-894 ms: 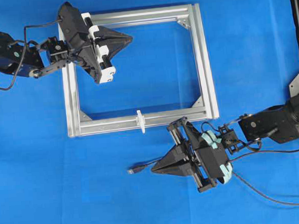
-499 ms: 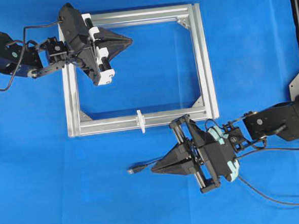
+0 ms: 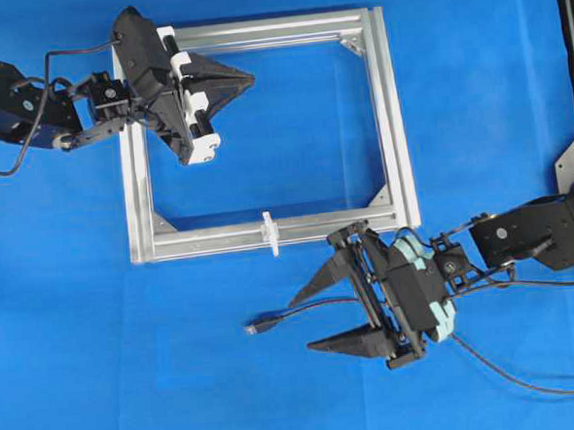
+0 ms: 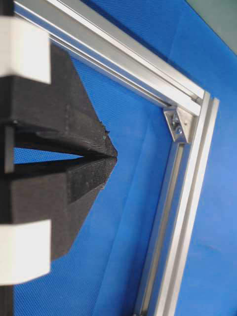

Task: Insert the wire through the string loop located in the center.
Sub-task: 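Open the right gripper and lower it over the black USB cable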

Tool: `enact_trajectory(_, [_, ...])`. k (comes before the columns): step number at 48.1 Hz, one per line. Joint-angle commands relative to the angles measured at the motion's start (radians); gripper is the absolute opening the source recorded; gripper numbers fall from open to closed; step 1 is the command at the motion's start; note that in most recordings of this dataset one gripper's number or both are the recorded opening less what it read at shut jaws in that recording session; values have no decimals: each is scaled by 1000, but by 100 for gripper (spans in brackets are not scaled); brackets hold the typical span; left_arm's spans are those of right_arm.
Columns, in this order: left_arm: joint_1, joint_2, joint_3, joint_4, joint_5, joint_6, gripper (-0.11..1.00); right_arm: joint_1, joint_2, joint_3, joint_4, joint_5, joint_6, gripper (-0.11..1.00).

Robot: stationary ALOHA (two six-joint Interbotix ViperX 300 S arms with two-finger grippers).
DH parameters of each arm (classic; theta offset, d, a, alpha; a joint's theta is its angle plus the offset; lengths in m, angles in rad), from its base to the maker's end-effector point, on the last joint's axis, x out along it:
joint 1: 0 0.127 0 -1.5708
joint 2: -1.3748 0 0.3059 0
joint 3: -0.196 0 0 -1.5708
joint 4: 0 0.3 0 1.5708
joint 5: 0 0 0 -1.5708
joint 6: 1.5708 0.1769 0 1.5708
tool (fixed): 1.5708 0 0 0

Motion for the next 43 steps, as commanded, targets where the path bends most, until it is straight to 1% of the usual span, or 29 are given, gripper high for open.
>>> enact_trajectory(1, [-2,-32,-6,3,-6,2,0,0,-28,-18,8,11,2,78])
enact_trajectory(4, [-2,-31,-6,5,-5,2,0,0,-28,-20,11,17,2,91])
enact_trajectory(5, [-2,-32,-6,3,-5,2,0,0,-28,-20,11,17,2,93])
enact_trajectory(8, [-2,-32,-6,5,-5,2,0,0,-28,-20,15,17,2,91])
enact_trajectory(20, [-2,-32,-9,3,-5,2,0,0,-25,-18,26,31,0,92])
enact_trajectory(25, [-2,-32,-8,5,-6,2,0,0,-5,-23,51,44,0,92])
enact_trajectory(33, [-2,-32,-9,3,-6,3,0,0,55,-34,103,46,0,92])
enact_trajectory(43, [-2,-32,-6,3,-6,3,0,0,120,-55,144,58,0,92])
